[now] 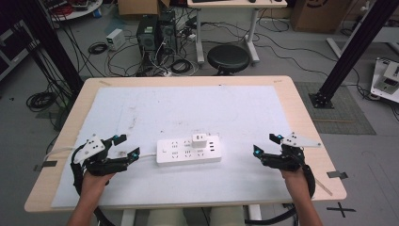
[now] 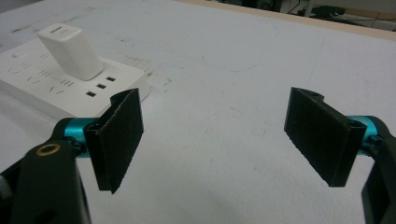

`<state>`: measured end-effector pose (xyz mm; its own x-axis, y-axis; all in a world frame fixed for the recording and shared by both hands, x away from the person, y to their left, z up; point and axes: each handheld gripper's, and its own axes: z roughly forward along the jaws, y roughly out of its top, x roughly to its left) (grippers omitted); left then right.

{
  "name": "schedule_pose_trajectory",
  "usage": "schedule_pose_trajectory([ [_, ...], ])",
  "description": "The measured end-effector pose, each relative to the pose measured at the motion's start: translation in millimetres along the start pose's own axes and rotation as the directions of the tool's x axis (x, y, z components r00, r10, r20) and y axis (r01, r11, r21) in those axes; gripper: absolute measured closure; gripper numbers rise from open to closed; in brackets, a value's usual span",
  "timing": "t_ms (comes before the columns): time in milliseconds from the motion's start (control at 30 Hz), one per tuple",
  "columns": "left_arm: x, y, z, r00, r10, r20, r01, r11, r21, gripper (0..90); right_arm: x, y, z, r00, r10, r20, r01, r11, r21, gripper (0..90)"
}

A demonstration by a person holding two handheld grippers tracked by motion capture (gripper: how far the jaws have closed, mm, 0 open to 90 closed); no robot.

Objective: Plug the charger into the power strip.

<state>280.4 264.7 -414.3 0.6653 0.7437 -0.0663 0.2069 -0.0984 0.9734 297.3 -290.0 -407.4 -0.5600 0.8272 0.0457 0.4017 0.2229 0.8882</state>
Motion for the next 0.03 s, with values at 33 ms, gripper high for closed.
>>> schedule_pose_trajectory([
  [33, 0.4, -0.4, -0.5, 1.0000, -0.003, -0.007, 0.003, 1.0000, 0.000, 23.3, 0.0, 0.0, 0.0, 1.0000, 0.000, 0.000, 0.000, 1.000, 0.000, 20.3],
])
